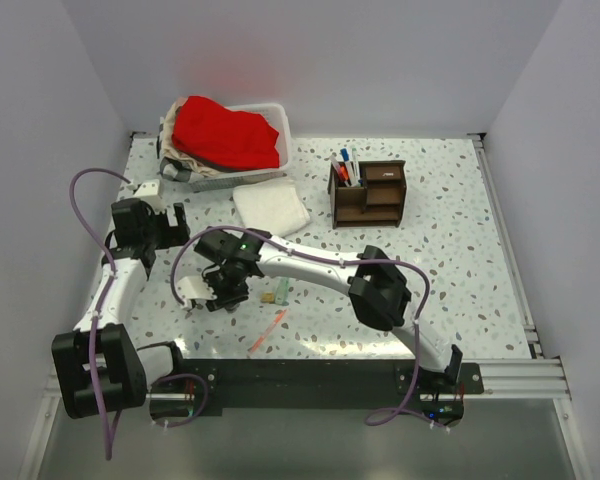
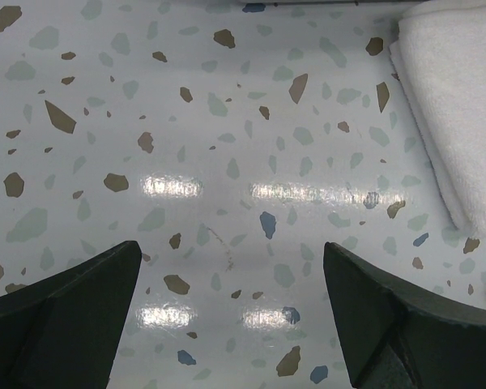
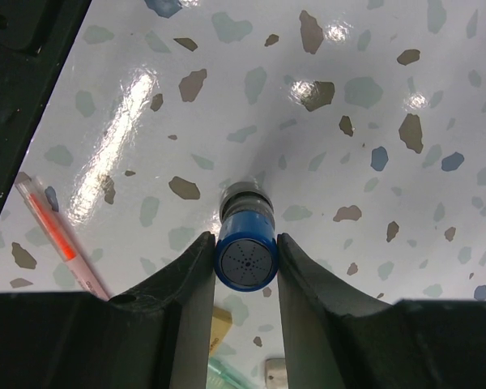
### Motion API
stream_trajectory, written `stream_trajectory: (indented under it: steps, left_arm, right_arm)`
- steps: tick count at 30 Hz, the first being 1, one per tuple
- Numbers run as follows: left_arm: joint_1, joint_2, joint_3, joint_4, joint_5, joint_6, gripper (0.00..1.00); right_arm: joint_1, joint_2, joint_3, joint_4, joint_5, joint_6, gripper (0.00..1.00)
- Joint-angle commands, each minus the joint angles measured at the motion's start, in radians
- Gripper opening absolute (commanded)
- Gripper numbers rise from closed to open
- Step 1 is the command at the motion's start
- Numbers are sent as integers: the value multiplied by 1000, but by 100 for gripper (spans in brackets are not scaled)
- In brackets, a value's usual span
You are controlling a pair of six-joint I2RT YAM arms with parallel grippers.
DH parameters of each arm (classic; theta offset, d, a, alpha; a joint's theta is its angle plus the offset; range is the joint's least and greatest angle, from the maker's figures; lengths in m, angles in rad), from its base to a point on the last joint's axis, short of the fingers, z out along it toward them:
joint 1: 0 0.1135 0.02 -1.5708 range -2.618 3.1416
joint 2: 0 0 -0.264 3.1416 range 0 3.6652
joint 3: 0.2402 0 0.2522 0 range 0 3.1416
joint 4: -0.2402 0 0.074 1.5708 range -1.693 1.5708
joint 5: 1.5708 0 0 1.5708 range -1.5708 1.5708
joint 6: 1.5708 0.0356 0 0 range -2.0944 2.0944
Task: Sort the stationery into containers
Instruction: Close the pen cap at the center of the board.
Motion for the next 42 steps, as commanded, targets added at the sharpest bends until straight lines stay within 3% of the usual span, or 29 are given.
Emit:
stream_trajectory:
  steps: [1,23,35,42]
  left_arm:
    - [-2,-4,13,40,-11,2,100]
    - [-2,19,13,48,6,2,100]
    - [-2,31,60,19,14,3,99]
    - [-4,31,108,11,16,0,99]
  right_arm:
    - [-2,12,45,-28,-3,-26,0]
    - [-17,12,-174,89,-81,63,0]
    - [-19,30,-113,38,-8,11,0]
    - [-25,125,-30,-75,-4,0,0]
